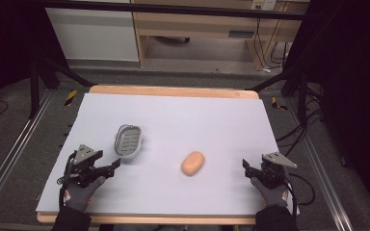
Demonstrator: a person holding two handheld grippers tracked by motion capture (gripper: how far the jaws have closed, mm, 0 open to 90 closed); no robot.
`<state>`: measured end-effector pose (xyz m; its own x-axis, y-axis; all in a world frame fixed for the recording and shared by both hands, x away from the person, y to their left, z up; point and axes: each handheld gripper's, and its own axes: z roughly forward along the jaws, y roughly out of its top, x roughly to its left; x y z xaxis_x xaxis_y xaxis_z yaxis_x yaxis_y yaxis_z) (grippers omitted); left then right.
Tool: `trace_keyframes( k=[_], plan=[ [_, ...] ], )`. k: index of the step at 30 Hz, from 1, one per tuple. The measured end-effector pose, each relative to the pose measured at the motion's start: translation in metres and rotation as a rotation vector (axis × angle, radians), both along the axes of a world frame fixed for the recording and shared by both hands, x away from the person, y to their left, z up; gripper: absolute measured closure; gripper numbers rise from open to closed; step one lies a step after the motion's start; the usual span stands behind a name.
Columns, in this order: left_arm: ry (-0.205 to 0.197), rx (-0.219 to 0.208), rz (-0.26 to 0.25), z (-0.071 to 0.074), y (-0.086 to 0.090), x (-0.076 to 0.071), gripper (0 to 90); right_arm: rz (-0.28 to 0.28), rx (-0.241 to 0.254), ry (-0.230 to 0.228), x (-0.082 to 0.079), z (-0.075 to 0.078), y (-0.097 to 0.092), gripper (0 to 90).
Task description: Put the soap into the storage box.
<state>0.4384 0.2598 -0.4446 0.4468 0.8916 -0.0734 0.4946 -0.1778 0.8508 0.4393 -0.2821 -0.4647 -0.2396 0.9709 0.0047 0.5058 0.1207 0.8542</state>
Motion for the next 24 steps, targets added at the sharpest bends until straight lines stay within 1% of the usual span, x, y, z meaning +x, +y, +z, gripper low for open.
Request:
trace_keyframes(
  k=[3,4,5,6,7,8,11,12,13,14,17,20,23,24],
  plan=[
    [0.001,0.007,-0.011,0.000,-0.004,0.001,21.7,-0.002,-0.002,-0.002,0.000,0.001,0.000,21.7],
    [0.001,0.009,-0.019,0.000,-0.009,0.001,21.7,0.001,0.008,-0.004,-0.001,0.001,0.000,21.6],
    [0.001,0.009,-0.019,0.000,-0.009,0.001,21.7,0.001,0.008,-0.004,-0.001,0.001,0.000,21.6],
    [0.002,0.020,-0.033,0.001,-0.014,0.001,21.5,0.007,0.003,-0.005,-0.001,0.001,0.001,21.2],
    [0.002,0.020,-0.033,0.001,-0.014,0.001,21.5,0.007,0.003,-0.005,-0.001,0.001,0.001,21.2],
    [-0.004,0.023,-0.034,0.003,-0.018,0.002,21.5,0.010,-0.007,-0.004,-0.001,0.001,0.002,20.7],
    [-0.006,0.016,-0.038,0.004,-0.022,0.004,21.2,0.010,-0.006,-0.002,0.000,0.000,0.003,20.4],
    [-0.005,0.021,-0.042,0.005,-0.025,0.005,21.1,0.010,-0.001,0.003,-0.001,0.000,0.003,20.1],
    [-0.003,0.021,-0.045,0.005,-0.026,0.005,20.9,0.012,-0.014,0.001,-0.001,0.000,0.004,19.9],
    [0.000,0.031,-0.055,0.004,-0.031,0.006,20.8,0.011,-0.017,-0.002,-0.001,0.000,0.005,19.8],
    [0.002,0.039,-0.067,0.004,-0.035,0.007,20.7,0.009,-0.012,-0.002,-0.002,0.000,0.005,19.7],
    [0.003,0.054,-0.095,0.005,-0.042,0.007,20.5,0.019,-0.017,-0.004,-0.003,0.001,0.008,19.6],
    [0.002,0.056,-0.108,0.006,-0.046,0.007,20.4,0.021,-0.021,-0.007,-0.003,0.001,0.008,19.6],
    [0.003,0.068,-0.118,0.006,-0.050,0.007,20.3,0.021,-0.020,-0.002,-0.004,0.001,0.009,19.6]
  ],
)
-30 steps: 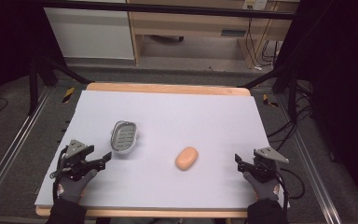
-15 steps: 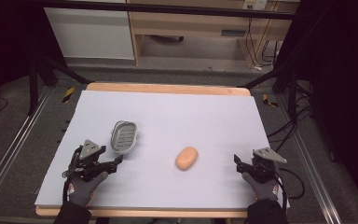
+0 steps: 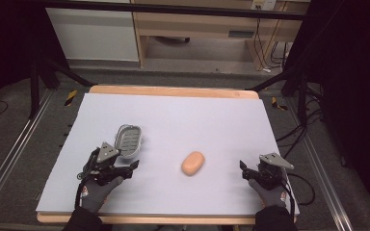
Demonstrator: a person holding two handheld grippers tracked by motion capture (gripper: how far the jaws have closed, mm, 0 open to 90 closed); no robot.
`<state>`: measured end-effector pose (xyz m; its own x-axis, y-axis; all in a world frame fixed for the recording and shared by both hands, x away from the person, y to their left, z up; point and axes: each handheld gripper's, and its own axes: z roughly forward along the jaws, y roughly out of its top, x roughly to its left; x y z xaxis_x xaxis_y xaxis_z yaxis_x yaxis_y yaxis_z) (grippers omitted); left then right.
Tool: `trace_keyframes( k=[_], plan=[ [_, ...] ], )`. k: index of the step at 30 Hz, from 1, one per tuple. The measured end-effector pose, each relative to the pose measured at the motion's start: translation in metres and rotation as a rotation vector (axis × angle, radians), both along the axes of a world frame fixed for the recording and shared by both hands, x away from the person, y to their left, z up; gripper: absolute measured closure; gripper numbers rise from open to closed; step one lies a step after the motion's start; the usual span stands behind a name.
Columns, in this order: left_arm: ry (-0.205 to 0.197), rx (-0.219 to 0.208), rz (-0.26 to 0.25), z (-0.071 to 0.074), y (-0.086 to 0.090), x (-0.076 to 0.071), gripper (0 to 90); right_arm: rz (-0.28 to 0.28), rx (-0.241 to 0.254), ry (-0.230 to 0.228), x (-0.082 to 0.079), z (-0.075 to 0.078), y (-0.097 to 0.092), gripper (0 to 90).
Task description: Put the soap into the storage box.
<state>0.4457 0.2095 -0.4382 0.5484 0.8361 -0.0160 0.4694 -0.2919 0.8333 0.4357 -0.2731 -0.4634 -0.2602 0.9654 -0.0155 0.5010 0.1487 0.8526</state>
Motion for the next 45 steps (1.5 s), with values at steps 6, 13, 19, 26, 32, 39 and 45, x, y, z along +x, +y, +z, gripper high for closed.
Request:
trace_keyframes(
  k=[6,13,19,26,32,39,45],
  plan=[
    [-0.001,-0.001,-0.024,0.006,-0.014,0.005,19.6,-0.005,-0.012,0.000,-0.001,0.001,0.000,19.9],
    [-0.005,0.012,-0.044,0.011,-0.029,0.008,19.2,-0.005,-0.011,0.005,-0.002,0.001,-0.001,21.4],
    [-0.008,0.017,-0.070,0.014,-0.041,0.012,19.4,0.002,-0.018,0.012,-0.003,0.001,0.001,21.4],
    [-0.002,0.019,-0.099,0.015,-0.059,0.016,19.4,0.008,-0.014,0.005,-0.004,0.003,0.001,22.5],
    [0.006,0.021,-0.123,0.016,-0.074,0.019,19.3,0.015,-0.016,0.007,-0.004,0.003,0.003,22.3],
    [0.016,0.028,-0.146,0.015,-0.089,0.022,19.2,0.021,-0.025,0.012,-0.004,0.001,0.006,21.2],
    [0.024,0.032,-0.165,0.014,-0.103,0.025,19.1,0.016,-0.019,0.007,-0.005,0.002,0.005,19.7]
  ],
)
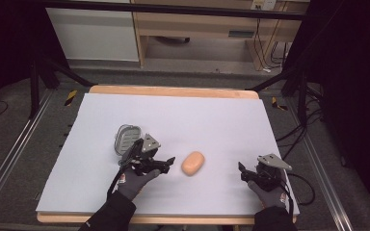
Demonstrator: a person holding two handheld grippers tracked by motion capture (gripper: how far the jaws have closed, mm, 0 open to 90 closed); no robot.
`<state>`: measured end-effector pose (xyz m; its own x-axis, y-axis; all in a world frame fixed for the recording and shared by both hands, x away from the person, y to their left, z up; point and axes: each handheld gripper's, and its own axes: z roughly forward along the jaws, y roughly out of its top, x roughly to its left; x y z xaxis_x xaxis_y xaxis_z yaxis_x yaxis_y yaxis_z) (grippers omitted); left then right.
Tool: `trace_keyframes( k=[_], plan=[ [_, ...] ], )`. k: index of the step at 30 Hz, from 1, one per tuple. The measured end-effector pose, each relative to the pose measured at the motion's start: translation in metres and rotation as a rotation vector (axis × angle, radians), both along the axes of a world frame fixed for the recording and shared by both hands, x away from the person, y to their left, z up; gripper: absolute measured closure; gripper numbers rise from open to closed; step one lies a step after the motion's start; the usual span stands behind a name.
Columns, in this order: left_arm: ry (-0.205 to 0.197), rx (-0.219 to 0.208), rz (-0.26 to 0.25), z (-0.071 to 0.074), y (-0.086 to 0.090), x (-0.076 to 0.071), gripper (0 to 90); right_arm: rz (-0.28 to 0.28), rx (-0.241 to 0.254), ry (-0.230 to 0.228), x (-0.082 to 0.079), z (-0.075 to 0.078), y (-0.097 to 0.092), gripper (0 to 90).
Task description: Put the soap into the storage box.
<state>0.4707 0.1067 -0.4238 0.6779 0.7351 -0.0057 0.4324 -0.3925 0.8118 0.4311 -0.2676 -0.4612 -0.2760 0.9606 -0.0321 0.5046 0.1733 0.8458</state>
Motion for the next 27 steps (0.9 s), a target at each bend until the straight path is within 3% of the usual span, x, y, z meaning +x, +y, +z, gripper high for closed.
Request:
trace_keyframes(
  k=[9,15,27],
  plan=[
    [0.000,0.018,-0.040,0.001,-0.023,0.003,18.8,0.000,-0.005,-0.030,0.002,-0.002,-0.001,16.5],
    [0.007,0.032,-0.069,-0.002,-0.041,0.005,18.5,-0.015,0.020,-0.022,0.004,-0.008,-0.001,14.8],
    [0.022,0.077,-0.097,-0.009,-0.066,0.010,17.7,-0.015,0.002,-0.016,0.005,-0.015,0.001,13.1]
  ],
)
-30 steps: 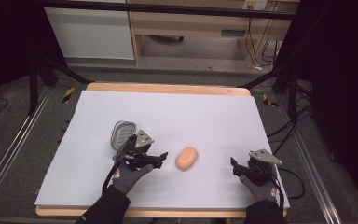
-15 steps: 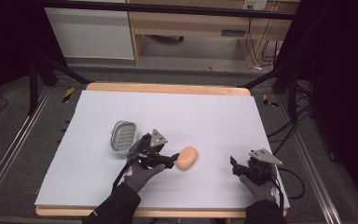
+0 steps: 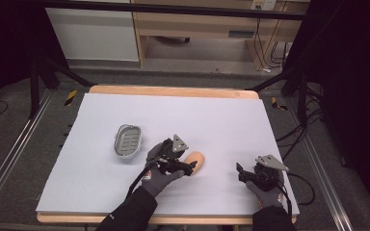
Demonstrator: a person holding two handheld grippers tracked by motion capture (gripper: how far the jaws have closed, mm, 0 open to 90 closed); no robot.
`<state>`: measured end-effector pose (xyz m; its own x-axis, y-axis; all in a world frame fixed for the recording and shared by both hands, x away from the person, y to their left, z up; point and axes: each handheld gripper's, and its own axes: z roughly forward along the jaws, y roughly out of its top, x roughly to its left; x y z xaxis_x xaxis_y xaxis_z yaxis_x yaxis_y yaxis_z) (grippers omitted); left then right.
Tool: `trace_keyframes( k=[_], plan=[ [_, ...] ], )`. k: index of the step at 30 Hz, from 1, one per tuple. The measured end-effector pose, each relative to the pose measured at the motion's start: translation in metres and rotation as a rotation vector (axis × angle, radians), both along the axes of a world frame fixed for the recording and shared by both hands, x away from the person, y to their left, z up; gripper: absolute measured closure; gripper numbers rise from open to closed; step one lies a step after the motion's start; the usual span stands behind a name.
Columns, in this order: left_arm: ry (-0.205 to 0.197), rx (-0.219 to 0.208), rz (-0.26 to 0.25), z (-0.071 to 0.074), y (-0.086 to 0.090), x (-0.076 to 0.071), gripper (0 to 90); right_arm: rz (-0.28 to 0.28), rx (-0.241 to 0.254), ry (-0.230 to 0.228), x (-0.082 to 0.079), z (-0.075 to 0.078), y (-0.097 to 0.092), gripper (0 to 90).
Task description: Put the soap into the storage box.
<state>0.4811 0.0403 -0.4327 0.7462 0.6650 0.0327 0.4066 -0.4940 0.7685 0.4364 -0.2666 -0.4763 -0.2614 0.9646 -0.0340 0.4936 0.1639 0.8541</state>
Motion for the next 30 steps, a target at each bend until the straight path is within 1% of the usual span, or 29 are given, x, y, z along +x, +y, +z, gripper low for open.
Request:
trace_keyframes(
  k=[1,2,4,6,11,13,15,16,19,21,23,24,30],
  plan=[
    [0.000,0.000,0.000,0.000,0.000,0.000,17.8,0.001,-0.001,0.000,0.000,0.000,0.000,13.1],
    [0.006,0.011,0.001,-0.001,-0.003,0.001,17.7,0.000,-0.003,0.001,0.000,0.000,0.000,13.1],
    [0.007,0.013,-0.001,-0.001,-0.004,0.002,17.8,0.001,-0.005,0.003,0.000,0.000,0.000,13.0],
    [0.009,0.028,-0.003,-0.001,-0.006,0.003,17.8,0.002,-0.006,0.001,0.000,0.000,0.000,12.9],
    [0.019,0.046,-0.003,-0.002,-0.010,0.007,18.1,0.000,0.000,-0.001,-0.001,-0.001,0.000,12.7],
    [0.026,0.059,-0.004,-0.005,-0.013,0.008,18.3,-0.003,0.000,-0.010,-0.001,-0.002,-0.001,12.8],
    [0.028,0.057,-0.006,-0.006,-0.015,0.009,18.3,-0.012,0.007,-0.015,-0.001,-0.003,-0.001,12.9],
    [0.035,0.062,-0.007,-0.008,-0.017,0.010,18.4,-0.015,0.011,-0.007,-0.001,-0.004,-0.003,12.9],
    [0.039,0.072,-0.007,-0.010,-0.020,0.011,18.5,-0.018,0.010,-0.007,-0.001,-0.005,-0.005,13.0],
    [0.042,0.088,-0.008,-0.013,-0.023,0.013,18.3,-0.020,0.019,-0.003,-0.002,-0.005,-0.007,13.0],
    [0.044,0.088,-0.010,-0.014,-0.024,0.013,18.0,-0.020,0.015,-0.003,-0.001,-0.006,-0.007,13.0],
    [0.047,0.101,-0.006,-0.016,-0.025,0.014,17.9,-0.019,0.011,0.002,-0.001,-0.007,-0.007,12.9],
    [0.061,0.115,-0.010,-0.019,-0.028,0.015,17.4,-0.022,0.013,0.010,-0.001,-0.008,-0.007,12.9]
  ],
)
